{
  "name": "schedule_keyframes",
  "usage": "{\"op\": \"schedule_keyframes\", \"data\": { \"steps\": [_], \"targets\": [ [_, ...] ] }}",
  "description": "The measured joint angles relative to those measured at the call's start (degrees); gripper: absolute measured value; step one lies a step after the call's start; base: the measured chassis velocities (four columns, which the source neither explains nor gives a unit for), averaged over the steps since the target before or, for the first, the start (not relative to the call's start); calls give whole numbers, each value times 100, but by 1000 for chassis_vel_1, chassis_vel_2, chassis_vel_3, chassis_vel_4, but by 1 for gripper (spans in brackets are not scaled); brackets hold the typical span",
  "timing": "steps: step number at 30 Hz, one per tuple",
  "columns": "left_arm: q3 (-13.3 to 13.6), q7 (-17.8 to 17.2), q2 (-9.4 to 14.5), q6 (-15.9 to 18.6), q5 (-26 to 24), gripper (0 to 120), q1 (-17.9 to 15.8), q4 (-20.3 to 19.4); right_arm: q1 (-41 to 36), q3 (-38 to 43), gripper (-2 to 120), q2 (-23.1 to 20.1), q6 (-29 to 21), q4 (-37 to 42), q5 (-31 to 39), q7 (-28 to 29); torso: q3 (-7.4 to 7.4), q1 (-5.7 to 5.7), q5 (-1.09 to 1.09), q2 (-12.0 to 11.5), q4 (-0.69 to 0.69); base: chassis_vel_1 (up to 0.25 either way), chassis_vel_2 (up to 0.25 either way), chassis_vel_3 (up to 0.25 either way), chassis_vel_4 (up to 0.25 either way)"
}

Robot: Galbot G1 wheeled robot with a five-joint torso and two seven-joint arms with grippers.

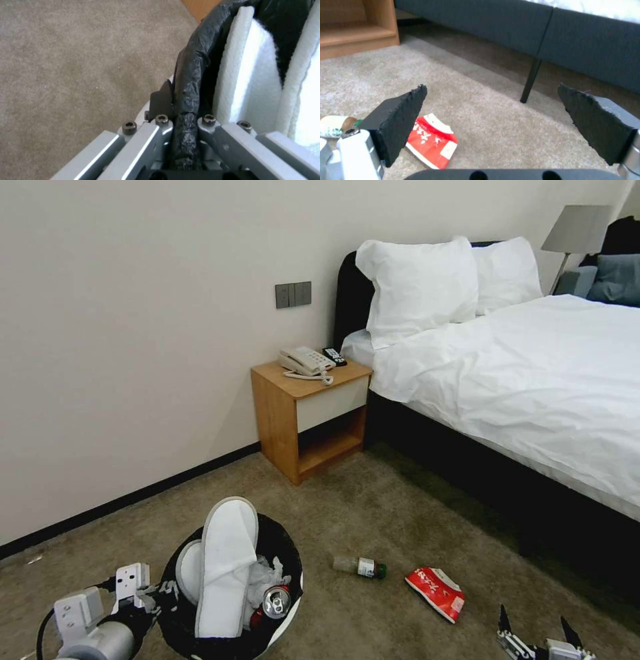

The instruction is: Pick up the trash bin, then pick up the garbage from the floor and place it into the trash bin.

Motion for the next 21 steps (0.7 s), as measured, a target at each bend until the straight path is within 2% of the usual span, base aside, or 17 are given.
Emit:
{"op": "schedule_keyframes", "data": {
  "steps": [21],
  "targets": [
    [-15, 20, 12, -12, 8, 2, -20, 27, 37, 16, 100, 15, 61, -58, 48, -187, 0, 0, 0, 0, 1, 0, 0, 0, 0]
  ]
}}
